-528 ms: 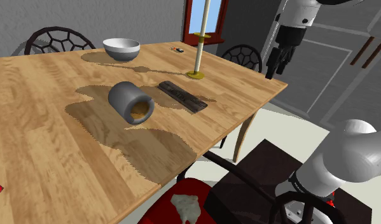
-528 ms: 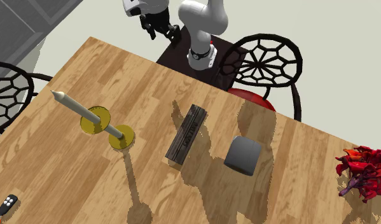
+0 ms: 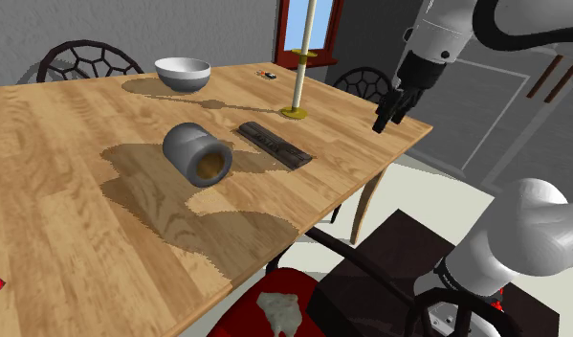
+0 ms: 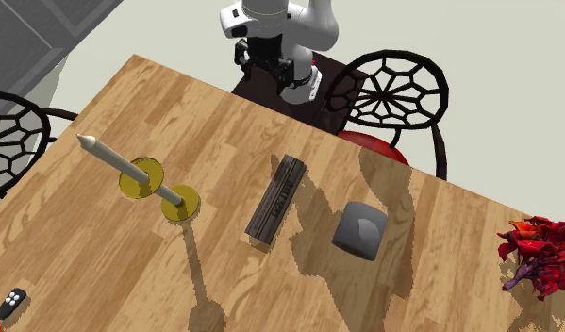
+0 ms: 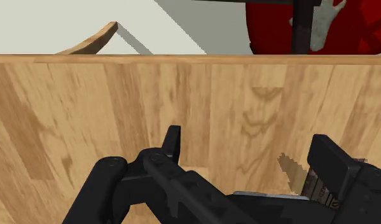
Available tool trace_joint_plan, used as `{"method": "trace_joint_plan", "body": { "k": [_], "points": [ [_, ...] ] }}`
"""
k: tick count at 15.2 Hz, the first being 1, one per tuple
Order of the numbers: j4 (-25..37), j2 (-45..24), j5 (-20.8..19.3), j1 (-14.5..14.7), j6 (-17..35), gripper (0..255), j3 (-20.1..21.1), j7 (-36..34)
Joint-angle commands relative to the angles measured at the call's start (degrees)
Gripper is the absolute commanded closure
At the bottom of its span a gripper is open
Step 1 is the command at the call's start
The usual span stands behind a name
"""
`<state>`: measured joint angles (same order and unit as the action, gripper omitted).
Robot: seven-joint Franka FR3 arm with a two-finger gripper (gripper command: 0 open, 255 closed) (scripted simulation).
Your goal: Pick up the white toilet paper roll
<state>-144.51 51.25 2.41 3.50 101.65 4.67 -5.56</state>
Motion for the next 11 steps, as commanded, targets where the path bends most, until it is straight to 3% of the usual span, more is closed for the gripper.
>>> {"method": "trace_joint_plan", "body": {
  "k": [1, 7, 11],
  "points": [
    [-3.11, 1.65, 1.43, 1.05, 5.81, 0, 2.91, -2.64],
    [-9.74, 2.53, 4.47, 3.47, 23.62, 0, 13.3, -11.21],
    [-11.84, 0.13, 4.93, 2.92, 36.1, 0, 21.91, -18.02]
  ]
}}
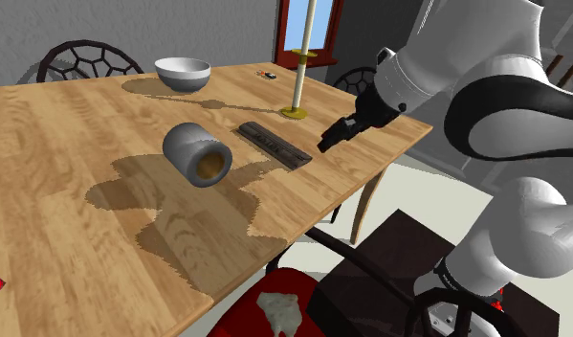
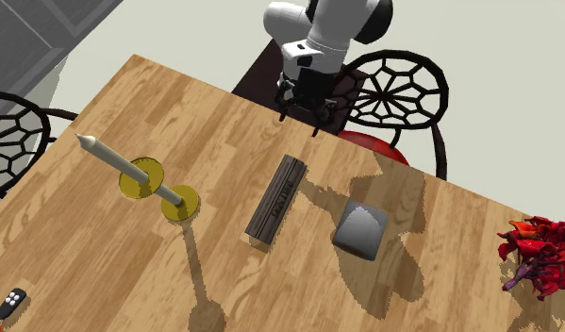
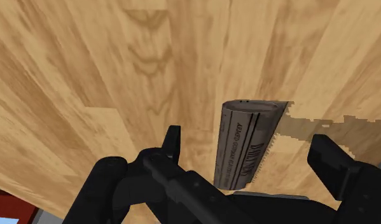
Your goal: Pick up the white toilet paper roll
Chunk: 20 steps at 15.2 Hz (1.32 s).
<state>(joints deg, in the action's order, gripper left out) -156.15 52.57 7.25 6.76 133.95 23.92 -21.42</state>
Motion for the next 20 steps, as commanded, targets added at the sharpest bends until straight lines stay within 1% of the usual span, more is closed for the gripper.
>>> {"method": "trace_joint_plan", "body": {
  "k": [1, 3, 4, 6, 8, 11, 14, 16, 18, 20],
  "points": [
    [-0.39, -2.05, -0.08, -0.99, 6.9, 0, 5.1, -4.06],
    [-0.37, -3.87, -0.8, -3.11, 12.96, 0, 10.43, -8.11],
    [-0.15, -4.76, -1.38, -4.62, 15.88, 0, 13.32, -10.29],
    [0.7, -6.23, -2.78, -8.65, 21.39, 0, 19.67, -14.85],
    [2.1, -6.96, -4.38, -13.93, 26.36, 0, 26.68, -19.61],
    [5.14, -5.91, -6.26, -23.38, 32.58, 0, 37.76, -26.54],
    [9.21, -2.03, -6.79, -32.83, 37.19, 0, 47.88, -32.67],
    [12.43, 1.86, -6.46, -38.36, 39.35, 0, 53.35, -36.31],
    [16.0, 6.48, -5.73, -43.13, 40.78, 0, 57.61, -39.66],
    [19.93, 11.61, -4.79, -47.24, 41.5, 0, 60.7, -42.83]
  ]
}}
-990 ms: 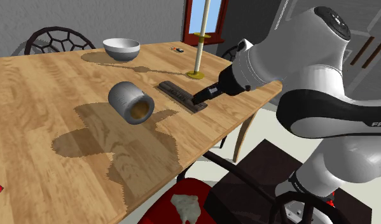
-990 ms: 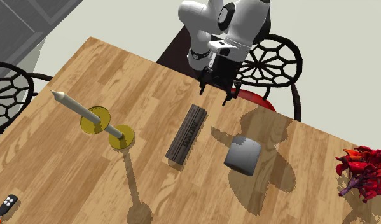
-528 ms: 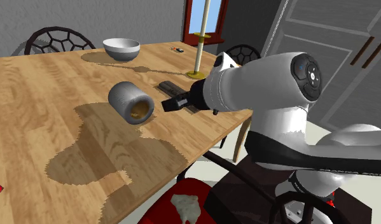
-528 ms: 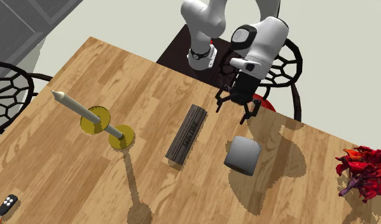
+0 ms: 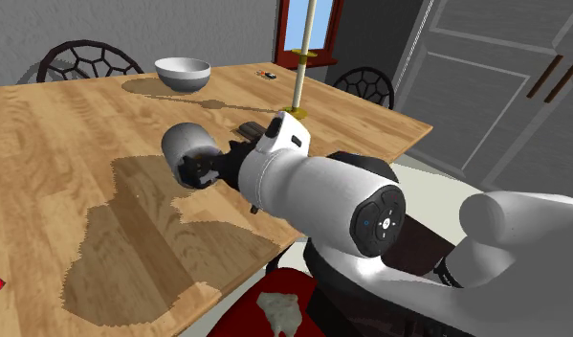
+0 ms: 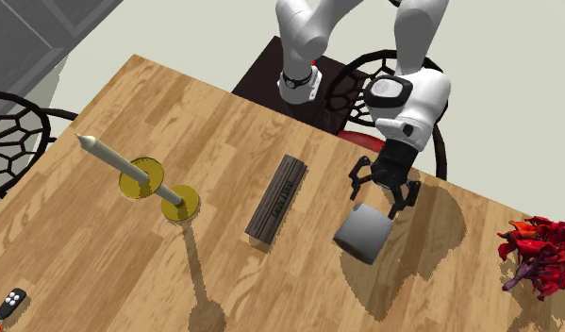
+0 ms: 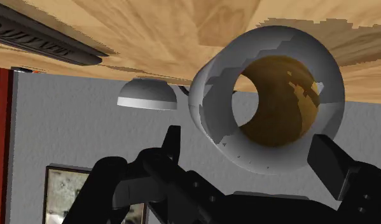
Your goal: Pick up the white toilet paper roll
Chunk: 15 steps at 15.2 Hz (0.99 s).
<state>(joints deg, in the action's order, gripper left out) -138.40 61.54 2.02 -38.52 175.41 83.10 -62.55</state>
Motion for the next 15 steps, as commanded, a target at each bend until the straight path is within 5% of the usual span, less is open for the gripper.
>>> {"method": "trace_joint_plan", "body": {
  "k": [1, 11, 12, 15],
  "points": [
    [4.27, 5.33, 0.94, -3.81, 0.15, 0, 2.65, -3.25],
    [5.1, 10.91, 2.92, -6.49, 2.16, 0, 7.34, -7.81],
    [5.01, 10.92, 2.93, -6.48, 2.23, 255, 7.36, -7.82],
    [4.99, 10.99, 2.96, -6.43, 2.21, 255, 7.41, -7.88]
  ]
}}
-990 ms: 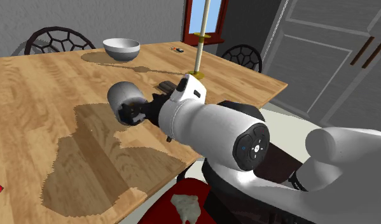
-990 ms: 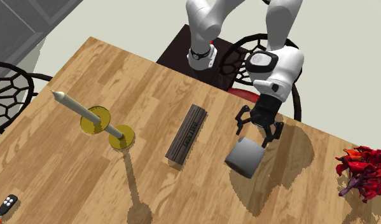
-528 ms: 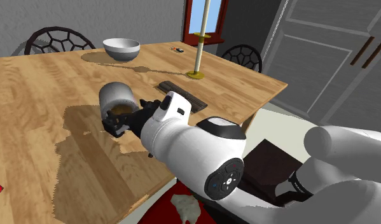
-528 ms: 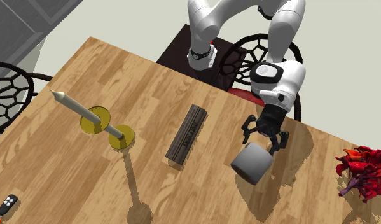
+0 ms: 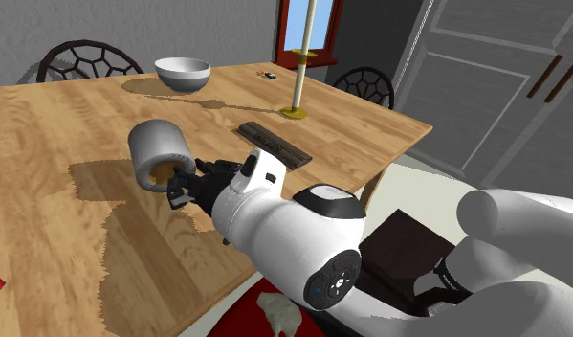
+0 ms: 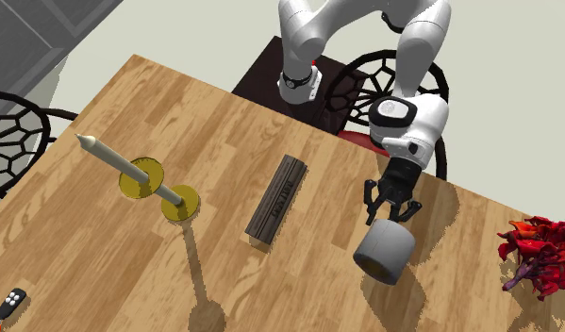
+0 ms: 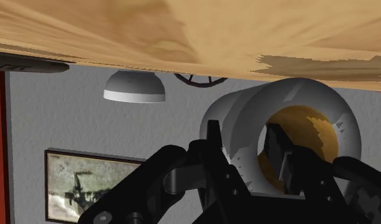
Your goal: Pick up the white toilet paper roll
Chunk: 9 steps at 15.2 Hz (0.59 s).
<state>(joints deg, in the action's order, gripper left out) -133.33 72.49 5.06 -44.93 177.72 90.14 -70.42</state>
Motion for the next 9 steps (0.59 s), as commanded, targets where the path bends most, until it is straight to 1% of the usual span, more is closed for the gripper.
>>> {"method": "trace_joint_plan", "body": {
  "k": [1, 6, 9],
  "points": [
    [-0.14, 0.03, -0.07, 0.01, -0.07, 255, 0.37, -0.01],
    [0.04, -0.04, -0.1, -0.08, -0.15, 255, 0.3, 0.08],
    [0.35, -1.37, -0.72, 0.4, -0.92, 255, -1.27, 1.4]
  ]
}}
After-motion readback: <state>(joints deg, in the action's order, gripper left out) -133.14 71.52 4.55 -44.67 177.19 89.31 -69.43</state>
